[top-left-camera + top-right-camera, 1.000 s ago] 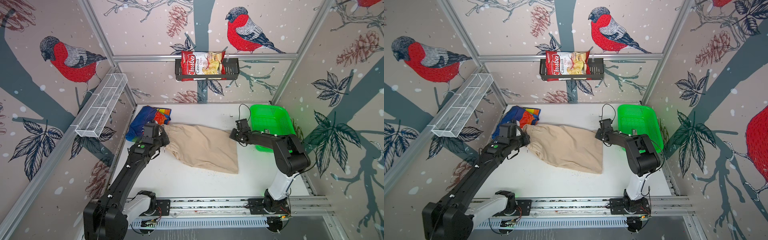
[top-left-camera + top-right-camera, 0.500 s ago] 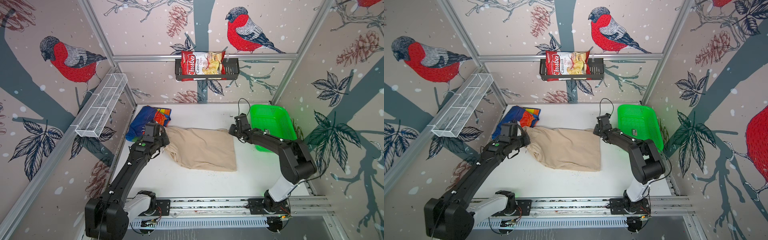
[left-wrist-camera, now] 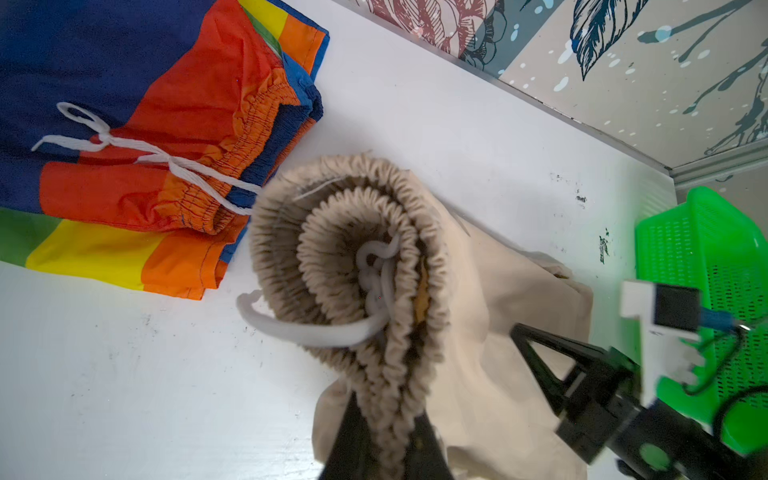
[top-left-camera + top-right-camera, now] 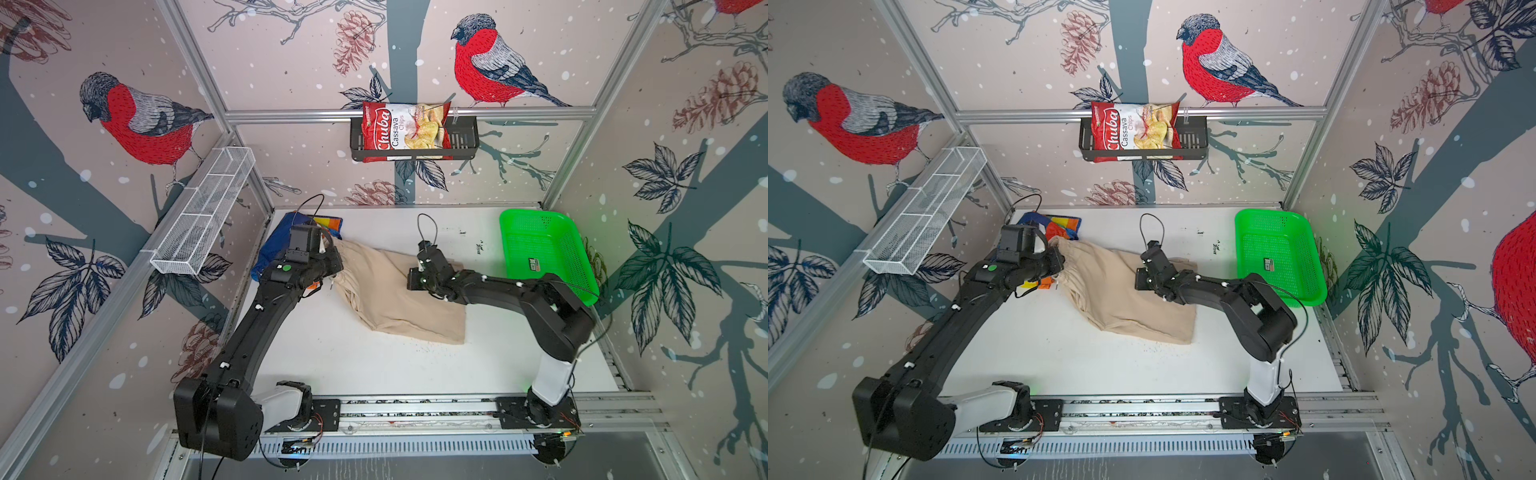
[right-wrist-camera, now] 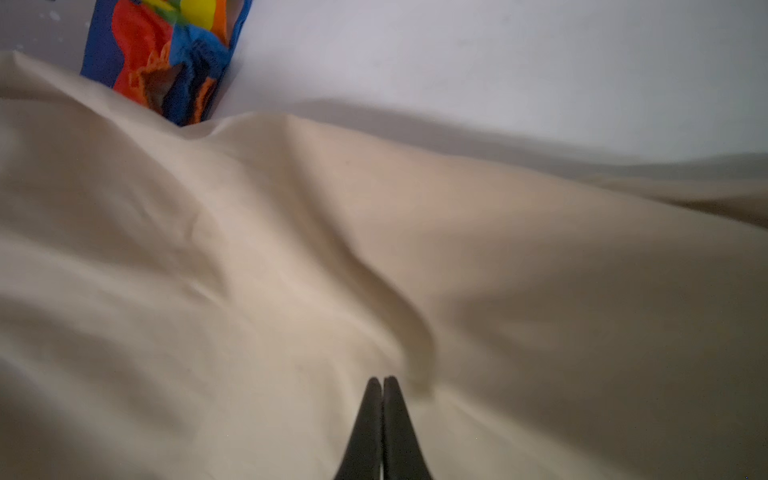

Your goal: Fold and stack the shorts

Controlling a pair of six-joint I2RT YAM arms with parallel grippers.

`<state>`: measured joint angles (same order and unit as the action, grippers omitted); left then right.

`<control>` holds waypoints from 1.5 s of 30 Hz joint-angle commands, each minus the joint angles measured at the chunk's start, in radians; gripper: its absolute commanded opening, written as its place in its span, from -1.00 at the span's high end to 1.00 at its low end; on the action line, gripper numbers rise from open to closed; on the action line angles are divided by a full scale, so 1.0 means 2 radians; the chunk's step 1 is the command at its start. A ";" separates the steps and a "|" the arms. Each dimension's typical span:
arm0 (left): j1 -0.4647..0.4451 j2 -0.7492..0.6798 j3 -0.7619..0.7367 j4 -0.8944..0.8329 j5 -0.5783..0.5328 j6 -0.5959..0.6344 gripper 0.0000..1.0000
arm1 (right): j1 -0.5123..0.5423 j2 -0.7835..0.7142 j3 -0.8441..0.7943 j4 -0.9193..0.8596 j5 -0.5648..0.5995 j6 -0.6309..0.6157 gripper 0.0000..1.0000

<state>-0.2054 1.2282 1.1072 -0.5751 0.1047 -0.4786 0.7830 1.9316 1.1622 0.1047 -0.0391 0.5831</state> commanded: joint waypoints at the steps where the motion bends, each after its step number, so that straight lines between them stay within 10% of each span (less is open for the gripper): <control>1: -0.004 0.006 0.011 -0.017 0.004 0.012 1.00 | 0.000 0.060 0.063 0.022 -0.039 0.014 1.00; 8: -0.014 0.038 0.050 -0.037 0.011 0.022 1.00 | -0.004 0.208 0.213 -0.003 -0.105 0.044 0.99; 14: -0.025 0.080 0.102 -0.046 0.009 0.032 1.00 | 0.009 0.192 0.212 0.015 -0.119 0.046 0.95; 36: -0.105 0.209 0.234 -0.126 -0.059 0.039 1.00 | 0.012 -0.302 -0.331 0.027 0.011 0.075 0.78; 45: -0.155 0.262 0.302 -0.204 -0.100 0.036 1.00 | 0.006 -0.328 -0.407 0.034 0.040 0.113 0.95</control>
<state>-0.4969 1.7321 1.6653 -0.8936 -0.0460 -0.4114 0.7952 1.2781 0.3737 0.1497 0.0055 0.7677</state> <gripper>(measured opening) 0.123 0.047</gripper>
